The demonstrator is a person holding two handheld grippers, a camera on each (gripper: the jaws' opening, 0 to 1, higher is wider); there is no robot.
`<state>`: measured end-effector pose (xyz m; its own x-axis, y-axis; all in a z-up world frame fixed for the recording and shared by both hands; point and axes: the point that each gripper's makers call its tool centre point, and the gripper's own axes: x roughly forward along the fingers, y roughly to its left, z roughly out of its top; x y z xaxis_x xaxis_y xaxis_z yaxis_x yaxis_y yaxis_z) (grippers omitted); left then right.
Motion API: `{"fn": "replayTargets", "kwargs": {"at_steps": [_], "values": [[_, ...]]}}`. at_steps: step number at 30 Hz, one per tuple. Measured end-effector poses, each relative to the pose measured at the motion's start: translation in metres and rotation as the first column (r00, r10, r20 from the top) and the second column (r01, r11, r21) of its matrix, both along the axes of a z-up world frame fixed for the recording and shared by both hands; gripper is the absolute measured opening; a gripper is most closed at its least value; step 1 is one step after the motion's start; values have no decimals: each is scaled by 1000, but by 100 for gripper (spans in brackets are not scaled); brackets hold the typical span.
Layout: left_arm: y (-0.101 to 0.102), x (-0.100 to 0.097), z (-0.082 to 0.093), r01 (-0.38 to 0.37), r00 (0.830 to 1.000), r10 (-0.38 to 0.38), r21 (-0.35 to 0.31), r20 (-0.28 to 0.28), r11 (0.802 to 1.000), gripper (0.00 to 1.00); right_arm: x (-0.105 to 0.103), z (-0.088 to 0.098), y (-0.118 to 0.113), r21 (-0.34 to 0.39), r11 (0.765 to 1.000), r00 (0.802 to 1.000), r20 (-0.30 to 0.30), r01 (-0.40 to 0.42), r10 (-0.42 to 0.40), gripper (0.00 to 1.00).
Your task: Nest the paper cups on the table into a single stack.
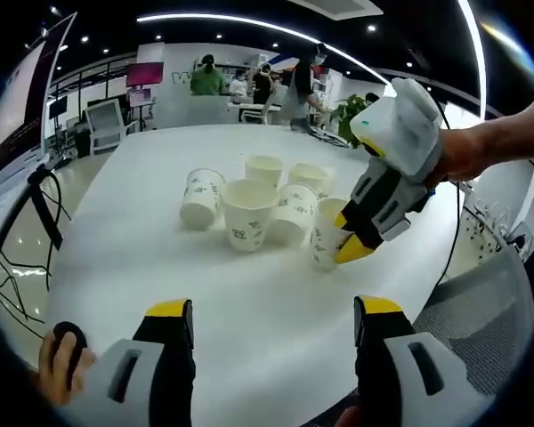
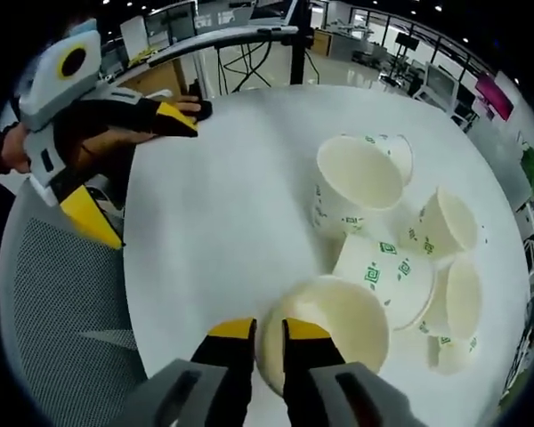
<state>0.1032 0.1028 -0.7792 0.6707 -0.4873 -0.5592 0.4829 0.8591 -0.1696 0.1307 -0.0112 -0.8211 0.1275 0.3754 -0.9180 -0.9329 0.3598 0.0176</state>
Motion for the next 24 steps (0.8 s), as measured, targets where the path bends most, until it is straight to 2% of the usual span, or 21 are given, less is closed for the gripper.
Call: {"fn": "replayTargets", "kwargs": {"at_steps": [5,9,11,13,16,21,24], "values": [[-2,-1,3,1,1000,-1,0,2,1000,72,4,-2,2,12,1000,1000,-8,-23,23,18],[-2,0,4,0,1000,0,-1,6,1000,73,-2,13,2,25,999,1000,3,-30,30,22],[-3,1,4,5,1000,-5,1,8,1000,73,0,12,3,33,999,1000,5,-25,25,25],[-3,1,4,7,1000,-7,1,8,1000,73,-5,17,5,55,998,1000,-6,-25,25,31],[-3,0,4,9,1000,-9,0,7,1000,73,0,17,7,74,997,1000,-4,-17,17,38],[-3,0,0,13,1000,-13,1,5,1000,73,4,21,3,76,997,1000,4,-6,5,40],[-4,-2,1,15,1000,-15,2,4,1000,73,-4,31,0,81,997,1000,6,3,-3,42]]}}
